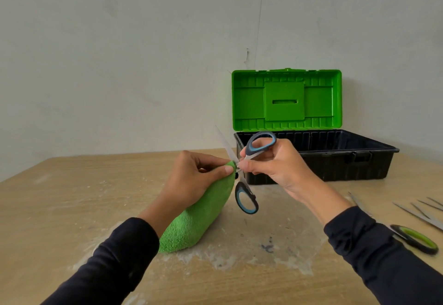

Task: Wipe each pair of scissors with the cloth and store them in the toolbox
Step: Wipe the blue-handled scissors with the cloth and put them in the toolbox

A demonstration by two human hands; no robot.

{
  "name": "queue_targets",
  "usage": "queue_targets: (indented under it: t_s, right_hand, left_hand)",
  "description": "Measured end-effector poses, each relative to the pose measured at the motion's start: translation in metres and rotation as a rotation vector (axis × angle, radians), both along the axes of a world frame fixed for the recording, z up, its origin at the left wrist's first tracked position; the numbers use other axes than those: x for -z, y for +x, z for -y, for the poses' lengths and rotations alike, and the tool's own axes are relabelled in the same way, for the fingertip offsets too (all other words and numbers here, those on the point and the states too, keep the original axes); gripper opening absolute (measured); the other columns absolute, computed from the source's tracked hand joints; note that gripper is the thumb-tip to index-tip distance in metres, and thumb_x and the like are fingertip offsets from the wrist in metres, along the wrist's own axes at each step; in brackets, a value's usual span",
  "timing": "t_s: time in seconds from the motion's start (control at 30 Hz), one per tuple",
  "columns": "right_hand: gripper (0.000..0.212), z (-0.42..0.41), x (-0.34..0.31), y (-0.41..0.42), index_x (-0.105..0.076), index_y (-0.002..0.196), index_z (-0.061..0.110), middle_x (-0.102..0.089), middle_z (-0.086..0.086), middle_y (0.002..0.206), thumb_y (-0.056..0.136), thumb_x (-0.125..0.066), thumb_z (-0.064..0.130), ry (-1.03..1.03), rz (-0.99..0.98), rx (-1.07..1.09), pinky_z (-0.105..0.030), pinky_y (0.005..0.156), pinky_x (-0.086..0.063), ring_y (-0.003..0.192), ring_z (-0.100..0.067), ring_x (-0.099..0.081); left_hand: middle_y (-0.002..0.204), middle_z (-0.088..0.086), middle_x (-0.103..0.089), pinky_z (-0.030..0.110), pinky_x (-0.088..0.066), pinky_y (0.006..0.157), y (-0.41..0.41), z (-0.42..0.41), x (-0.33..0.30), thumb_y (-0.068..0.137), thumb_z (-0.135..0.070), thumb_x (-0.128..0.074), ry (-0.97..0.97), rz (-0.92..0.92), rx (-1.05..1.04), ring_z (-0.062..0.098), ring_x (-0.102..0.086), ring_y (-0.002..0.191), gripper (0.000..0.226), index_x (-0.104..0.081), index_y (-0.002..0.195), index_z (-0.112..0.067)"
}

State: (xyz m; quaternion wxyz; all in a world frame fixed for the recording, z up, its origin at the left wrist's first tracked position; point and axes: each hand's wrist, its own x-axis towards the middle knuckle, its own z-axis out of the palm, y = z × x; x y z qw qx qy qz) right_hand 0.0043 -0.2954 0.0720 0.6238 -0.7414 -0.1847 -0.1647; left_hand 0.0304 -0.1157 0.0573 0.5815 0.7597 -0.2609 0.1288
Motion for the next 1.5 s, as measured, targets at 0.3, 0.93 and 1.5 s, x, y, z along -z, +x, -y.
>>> queue_targets:
  t_s: [0.3,0.93,1.5]
  right_hand:
    - [0.017,-0.009,0.005,0.001,-0.066,0.077,0.001,-0.068,-0.001,0.069,0.067,-0.074,-0.011,-0.014,0.100,0.013,-0.018,0.067,-0.052,0.068,-0.010,-0.067]
    - [0.021,0.000,-0.006,-0.002,-0.067,0.078,0.004,-0.070,0.003,0.069,0.065,-0.076,-0.010,-0.016,0.089,0.043,-0.022,0.071,-0.054,0.070,-0.011,-0.069]
    - [0.017,0.011,-0.015,-0.004,-0.064,0.083,0.008,-0.071,0.003,0.066,0.075,-0.066,-0.006,0.296,-0.002,0.090,-0.018,0.057,-0.054,0.065,-0.008,-0.069]
  left_hand:
    - [0.079,0.003,-0.073,0.019,-0.051,0.067,0.005,-0.003,0.001,0.069,-0.019,-0.077,0.103,0.050,0.046,0.006,-0.064,0.070,0.013,-0.071,0.080,-0.013]
    - [0.077,0.005,-0.073,0.032,-0.054,0.068,0.001,-0.001,-0.002,0.073,-0.024,-0.074,0.166,0.151,0.040,0.021,-0.068,0.074,0.015,-0.073,0.082,-0.012]
    - [0.075,0.003,-0.073,0.031,-0.054,0.067,0.005,-0.010,-0.005,0.072,-0.023,-0.075,0.108,0.140,-0.028,0.019,-0.068,0.073,0.011,-0.074,0.080,-0.015]
